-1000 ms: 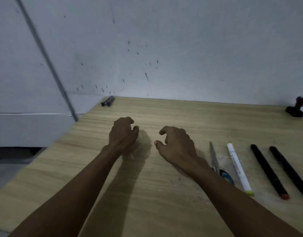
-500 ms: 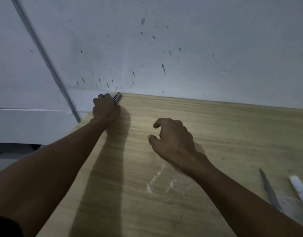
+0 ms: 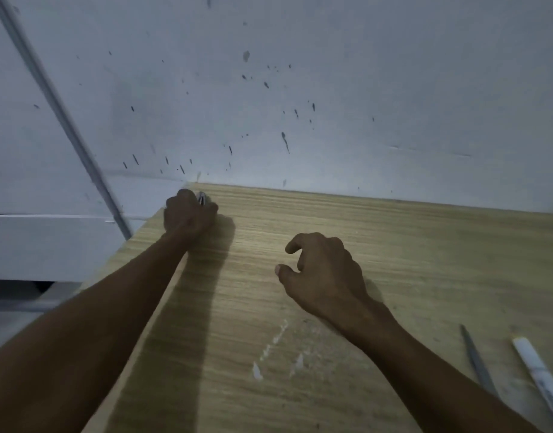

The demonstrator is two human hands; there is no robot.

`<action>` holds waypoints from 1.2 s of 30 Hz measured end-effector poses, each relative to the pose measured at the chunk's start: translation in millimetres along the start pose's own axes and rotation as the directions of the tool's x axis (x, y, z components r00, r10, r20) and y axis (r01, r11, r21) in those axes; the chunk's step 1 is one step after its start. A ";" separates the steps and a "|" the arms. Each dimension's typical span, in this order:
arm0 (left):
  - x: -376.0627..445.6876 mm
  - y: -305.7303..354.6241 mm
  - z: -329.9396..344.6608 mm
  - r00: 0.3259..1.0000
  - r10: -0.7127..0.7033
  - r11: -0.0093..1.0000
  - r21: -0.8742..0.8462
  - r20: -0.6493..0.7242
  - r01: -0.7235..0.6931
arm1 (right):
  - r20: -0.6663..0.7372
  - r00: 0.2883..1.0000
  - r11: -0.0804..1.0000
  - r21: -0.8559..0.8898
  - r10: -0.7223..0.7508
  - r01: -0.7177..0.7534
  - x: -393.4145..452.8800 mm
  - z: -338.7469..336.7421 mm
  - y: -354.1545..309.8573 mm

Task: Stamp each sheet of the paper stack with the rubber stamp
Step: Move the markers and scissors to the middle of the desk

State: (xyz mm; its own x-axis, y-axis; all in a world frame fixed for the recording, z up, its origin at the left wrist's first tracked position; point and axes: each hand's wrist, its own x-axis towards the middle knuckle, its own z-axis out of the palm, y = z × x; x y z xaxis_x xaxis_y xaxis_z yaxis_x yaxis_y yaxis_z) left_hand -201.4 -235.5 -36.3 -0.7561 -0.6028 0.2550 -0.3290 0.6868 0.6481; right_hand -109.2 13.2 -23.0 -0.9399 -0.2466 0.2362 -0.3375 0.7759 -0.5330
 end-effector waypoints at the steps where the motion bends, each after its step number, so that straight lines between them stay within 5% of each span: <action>1: -10.0 3.6 -2.2 0.999 -0.042 0.996 -0.085 0.002 0.042 | 0.009 1.000 1.000 0.015 0.025 -0.026 -3.0 -2.0 1.4; 5: -66.0 23.5 -23.0 0.968 -0.205 0.869 -0.429 0.142 0.246 | 0.034 0.991 0.985 0.111 0.130 -0.133 -15.0 -12.0 2.9; 9: -143.9 44.4 -43.5 0.971 -0.083 0.764 -0.612 0.226 0.207 | 0.023 0.980 0.959 0.203 0.197 -0.198 -28.8 -24.7 6.8; 15: -262.1 51.7 -58.1 0.978 0.183 0.903 -0.410 0.098 -0.128 | 0.057 0.948 0.860 0.407 0.312 -0.308 -66.3 -44.9 21.4; 21: -341.2 63.8 -58.9 0.877 0.464 0.867 -0.268 0.123 -0.421 | -0.025 0.938 0.881 0.352 0.345 -0.315 -112.6 -68.2 47.3; 26: -375.6 82.8 -43.6 0.864 0.465 0.883 -0.176 0.194 -0.436 | -0.138 0.934 0.931 0.215 0.329 -0.296 -148.6 -93.8 71.8; 36: -398.2 96.1 -31.9 0.886 0.415 0.907 -0.012 0.207 -0.422 | -0.200 0.932 0.942 0.209 0.303 -0.261 -201.7 -128.9 102.4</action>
State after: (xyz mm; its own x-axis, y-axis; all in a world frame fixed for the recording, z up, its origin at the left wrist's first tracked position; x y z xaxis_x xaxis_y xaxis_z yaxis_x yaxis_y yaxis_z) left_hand 86.0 57.5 -52.6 -0.9234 -0.1650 0.3465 0.0275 0.8721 0.4886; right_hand 52.6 217.3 -20.4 -0.9677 0.1213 0.2210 -0.0831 0.6741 -0.7339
